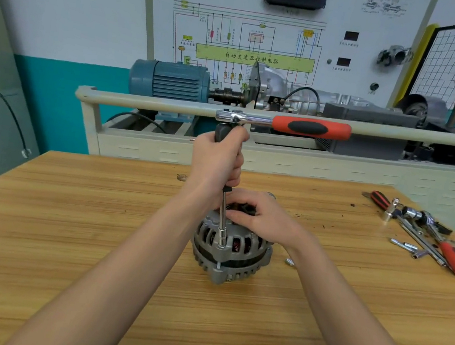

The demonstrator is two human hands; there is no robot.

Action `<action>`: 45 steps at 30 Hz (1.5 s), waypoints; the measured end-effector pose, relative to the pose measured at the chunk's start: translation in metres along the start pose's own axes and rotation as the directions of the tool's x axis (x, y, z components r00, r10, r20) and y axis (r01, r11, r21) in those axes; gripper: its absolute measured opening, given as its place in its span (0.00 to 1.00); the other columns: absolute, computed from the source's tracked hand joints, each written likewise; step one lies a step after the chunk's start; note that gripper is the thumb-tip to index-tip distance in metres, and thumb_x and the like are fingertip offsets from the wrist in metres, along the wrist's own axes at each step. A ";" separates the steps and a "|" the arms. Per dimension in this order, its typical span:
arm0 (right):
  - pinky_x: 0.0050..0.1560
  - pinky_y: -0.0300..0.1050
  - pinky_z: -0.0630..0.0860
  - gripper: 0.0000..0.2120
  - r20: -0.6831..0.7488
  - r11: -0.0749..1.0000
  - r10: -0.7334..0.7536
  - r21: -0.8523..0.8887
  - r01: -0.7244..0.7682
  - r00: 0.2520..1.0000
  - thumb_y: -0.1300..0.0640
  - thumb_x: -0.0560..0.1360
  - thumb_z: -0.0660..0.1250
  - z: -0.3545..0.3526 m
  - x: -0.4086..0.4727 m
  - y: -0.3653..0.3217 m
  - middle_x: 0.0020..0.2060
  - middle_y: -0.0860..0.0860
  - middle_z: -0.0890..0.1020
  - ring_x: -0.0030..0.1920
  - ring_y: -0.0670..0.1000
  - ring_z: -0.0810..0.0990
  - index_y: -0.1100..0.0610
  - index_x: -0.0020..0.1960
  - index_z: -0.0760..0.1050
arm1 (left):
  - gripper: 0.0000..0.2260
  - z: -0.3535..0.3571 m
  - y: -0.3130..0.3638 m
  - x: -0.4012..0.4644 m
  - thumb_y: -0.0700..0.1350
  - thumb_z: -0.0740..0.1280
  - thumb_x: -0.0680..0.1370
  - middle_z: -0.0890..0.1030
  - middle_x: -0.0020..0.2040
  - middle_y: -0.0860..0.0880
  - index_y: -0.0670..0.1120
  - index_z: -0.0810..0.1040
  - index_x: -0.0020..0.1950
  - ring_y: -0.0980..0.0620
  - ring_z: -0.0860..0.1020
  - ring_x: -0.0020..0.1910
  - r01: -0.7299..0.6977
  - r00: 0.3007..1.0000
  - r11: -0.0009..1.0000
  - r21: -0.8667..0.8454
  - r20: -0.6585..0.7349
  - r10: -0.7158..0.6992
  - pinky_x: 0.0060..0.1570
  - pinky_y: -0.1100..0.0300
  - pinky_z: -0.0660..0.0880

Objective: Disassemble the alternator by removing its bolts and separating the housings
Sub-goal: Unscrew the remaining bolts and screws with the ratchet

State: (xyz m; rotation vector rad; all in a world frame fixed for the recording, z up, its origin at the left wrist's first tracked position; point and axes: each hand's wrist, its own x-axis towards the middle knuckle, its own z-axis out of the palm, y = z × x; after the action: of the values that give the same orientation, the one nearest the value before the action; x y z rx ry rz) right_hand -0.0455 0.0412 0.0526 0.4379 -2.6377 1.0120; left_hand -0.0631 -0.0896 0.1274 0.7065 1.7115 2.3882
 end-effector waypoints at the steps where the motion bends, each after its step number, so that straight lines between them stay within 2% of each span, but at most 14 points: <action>1: 0.63 0.52 0.72 0.10 0.000 1.000 0.003 0.001 -0.003 1.000 0.59 0.77 0.66 0.000 0.000 0.000 0.51 0.33 0.79 0.57 0.40 0.77 0.49 0.56 0.81 | 0.16 0.001 -0.001 0.000 0.39 0.63 0.76 0.59 0.22 0.53 0.49 0.62 0.31 0.54 0.53 0.22 -0.004 1.000 1.000 0.011 0.013 0.004 0.22 0.65 0.53; 5: 0.54 0.42 0.73 0.12 -0.007 1.000 0.014 -0.013 -0.014 1.000 0.59 0.77 0.65 0.001 -0.001 -0.003 0.44 0.25 0.78 0.50 0.33 0.76 0.42 0.52 0.80 | 0.16 0.002 -0.004 -0.002 0.39 0.62 0.77 0.59 0.22 0.53 0.49 0.62 0.30 0.54 0.53 0.21 -0.023 0.996 0.999 0.028 0.091 0.020 0.22 0.66 0.53; 8: 0.43 0.37 0.67 0.23 -0.007 0.999 0.016 -0.036 -0.016 1.000 0.61 0.78 0.63 0.001 -0.002 -0.007 0.40 0.26 0.78 0.43 0.32 0.76 0.30 0.42 0.75 | 0.19 0.002 -0.005 -0.003 0.39 0.62 0.77 0.59 0.21 0.53 0.50 0.62 0.27 0.54 0.54 0.20 -0.012 0.984 0.999 0.040 0.177 0.004 0.22 0.69 0.55; 13: 0.46 0.46 0.74 0.30 -0.021 0.998 0.002 -0.060 -0.004 1.000 0.64 0.76 0.61 0.001 -0.002 -0.006 0.39 0.31 0.80 0.43 0.39 0.78 0.25 0.42 0.72 | 0.21 0.000 -0.004 -0.002 0.37 0.60 0.78 0.58 0.21 0.53 0.49 0.60 0.27 0.56 0.53 0.18 0.020 0.963 1.000 0.009 0.269 -0.022 0.21 0.70 0.53; 16: 0.43 0.46 0.74 0.29 -0.020 0.997 0.018 -0.072 -0.020 1.000 0.64 0.76 0.61 0.001 -0.002 -0.004 0.37 0.31 0.79 0.39 0.40 0.77 0.26 0.41 0.73 | 0.22 0.002 -0.005 -0.005 0.36 0.59 0.78 0.59 0.20 0.53 0.50 0.60 0.26 0.56 0.54 0.18 -0.028 0.979 0.999 0.027 0.201 0.022 0.22 0.70 0.55; 20: 0.43 0.39 0.71 0.19 -0.022 0.997 0.053 -0.060 -0.055 0.998 0.64 0.77 0.62 0.003 -0.001 -0.002 0.39 0.27 0.77 0.42 0.33 0.76 0.39 0.52 0.78 | 0.20 0.002 -0.009 -0.010 0.36 0.61 0.76 0.60 0.20 0.53 0.48 0.60 0.26 0.55 0.55 0.18 -0.125 0.992 0.991 0.042 0.033 0.123 0.22 0.69 0.56; 22: 0.43 0.40 0.71 0.22 -0.034 0.996 0.078 -0.032 -0.079 0.996 0.64 0.77 0.62 0.004 -0.002 -0.004 0.36 0.27 0.78 0.40 0.34 0.77 0.35 0.46 0.77 | 0.17 0.006 -0.011 -0.014 0.39 0.64 0.73 0.60 0.22 0.51 0.47 0.60 0.28 0.54 0.56 0.20 -0.190 0.981 0.978 0.091 -0.026 0.193 0.23 0.66 0.56; 24: 0.40 0.35 0.68 0.29 -0.046 0.995 0.095 -0.006 -0.096 0.994 0.64 0.78 0.62 0.004 -0.002 -0.006 0.33 0.26 0.77 0.37 0.31 0.75 0.28 0.37 0.74 | 0.15 0.013 -0.011 -0.018 0.44 0.65 0.69 0.58 0.25 0.49 0.48 0.60 0.28 0.53 0.56 0.23 -0.237 0.967 0.962 0.140 -0.058 0.246 0.25 0.63 0.55; 26: 0.40 0.33 0.65 0.33 -0.042 0.994 0.107 0.012 -0.106 0.993 0.64 0.78 0.62 0.005 -0.003 -0.009 0.33 0.24 0.76 0.37 0.28 0.74 0.23 0.35 0.71 | 0.17 0.017 -0.011 -0.018 0.42 0.65 0.70 0.57 0.25 0.50 0.49 0.59 0.28 0.53 0.56 0.25 -0.232 0.964 0.962 0.142 -0.100 0.247 0.26 0.60 0.55; 31: 0.41 0.33 0.66 0.31 -0.040 0.993 0.115 0.015 -0.114 0.993 0.64 0.78 0.63 0.006 -0.004 -0.008 0.33 0.24 0.76 0.38 0.29 0.74 0.24 0.36 0.72 | 0.19 0.016 -0.011 -0.019 0.35 0.64 0.74 0.58 0.25 0.51 0.48 0.59 0.29 0.53 0.56 0.25 -0.227 0.955 0.959 0.167 -0.153 0.252 0.27 0.60 0.56; 34: 0.50 0.44 0.73 0.23 -0.051 0.992 0.119 0.036 -0.117 0.992 0.63 0.76 0.65 0.004 -0.004 -0.008 0.38 0.30 0.78 0.45 0.36 0.77 0.32 0.40 0.74 | 0.15 0.012 -0.005 -0.020 0.38 0.66 0.74 0.60 0.28 0.48 0.47 0.63 0.32 0.52 0.57 0.26 -0.123 0.990 0.975 0.187 -0.048 0.134 0.27 0.60 0.57; 37: 0.54 0.44 0.74 0.19 -0.071 0.988 0.105 0.118 -0.096 0.992 0.65 0.74 0.67 -0.001 -0.005 -0.009 0.43 0.35 0.81 0.49 0.38 0.79 0.39 0.47 0.77 | 0.12 -0.004 0.006 -0.015 0.40 0.67 0.75 0.65 0.25 0.50 0.46 0.69 0.33 0.52 0.61 0.25 -0.005 0.980 0.986 0.165 0.197 -0.028 0.27 0.60 0.62; 42: 0.62 0.56 0.74 0.15 -0.022 0.983 0.145 0.113 -0.142 0.989 0.64 0.74 0.67 -0.002 -0.006 -0.008 0.56 0.47 0.83 0.58 0.50 0.79 0.52 0.59 0.80 | 0.06 -0.017 0.024 0.006 0.38 0.68 0.71 0.74 0.26 0.47 0.43 0.77 0.34 0.50 0.73 0.27 -0.043 0.832 0.974 0.224 0.547 -0.089 0.31 0.60 0.75; 45: 0.63 0.57 0.73 0.15 -0.025 0.981 0.157 0.121 -0.153 0.987 0.64 0.75 0.67 -0.001 -0.005 -0.008 0.56 0.48 0.83 0.58 0.51 0.79 0.53 0.59 0.80 | 0.17 -0.015 0.023 0.011 0.37 0.66 0.70 0.63 0.19 0.52 0.47 0.65 0.23 0.55 0.63 0.18 0.140 0.682 0.985 0.098 0.712 -0.168 0.21 0.66 0.63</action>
State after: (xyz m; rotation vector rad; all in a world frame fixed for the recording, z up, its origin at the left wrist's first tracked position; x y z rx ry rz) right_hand -0.0379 0.0376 0.0565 0.2399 -2.6227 1.2183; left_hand -0.0751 -0.1068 0.1483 1.2375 1.3784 1.6087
